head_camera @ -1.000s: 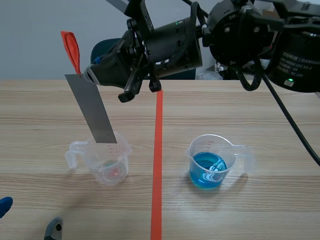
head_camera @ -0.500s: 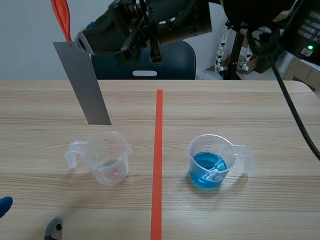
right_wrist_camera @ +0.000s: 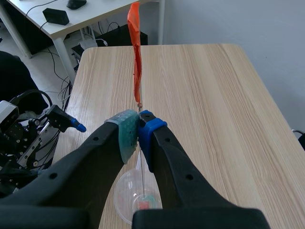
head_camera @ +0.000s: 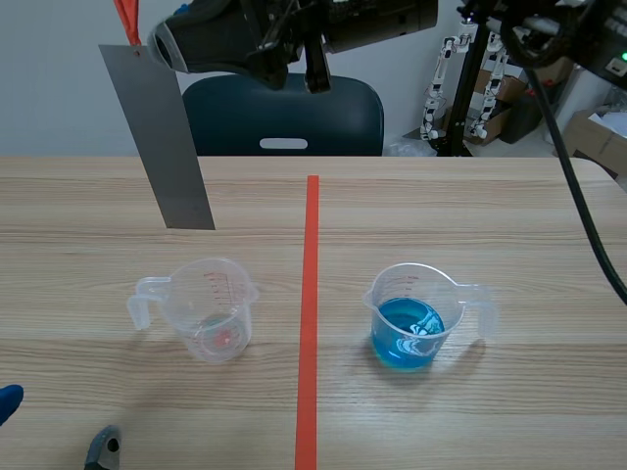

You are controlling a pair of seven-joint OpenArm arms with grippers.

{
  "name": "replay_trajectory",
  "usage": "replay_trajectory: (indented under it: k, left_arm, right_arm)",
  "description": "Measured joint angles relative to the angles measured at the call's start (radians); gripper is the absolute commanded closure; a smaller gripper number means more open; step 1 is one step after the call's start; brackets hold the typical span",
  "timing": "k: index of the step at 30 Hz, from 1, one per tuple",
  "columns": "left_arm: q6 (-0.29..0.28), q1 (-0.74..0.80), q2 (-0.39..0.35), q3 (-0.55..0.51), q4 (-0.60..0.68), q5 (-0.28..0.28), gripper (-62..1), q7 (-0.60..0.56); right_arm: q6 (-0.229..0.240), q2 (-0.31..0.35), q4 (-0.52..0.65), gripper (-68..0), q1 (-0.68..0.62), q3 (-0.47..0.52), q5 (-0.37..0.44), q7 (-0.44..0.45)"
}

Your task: Do the redox reaction experiment. lift the metal plate out of the left beaker

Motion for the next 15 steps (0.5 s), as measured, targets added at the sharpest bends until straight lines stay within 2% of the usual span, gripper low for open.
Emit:
replay_trajectory:
  k: [15]
  left_arm:
    - [0.000, 0.000, -0.014, 0.000, 0.000, 0.000, -62.3, 0.000]
  right_arm:
    - [0.000, 0.000, 0.000, -0.7, 0.000, 0.000, 0.000, -0.020]
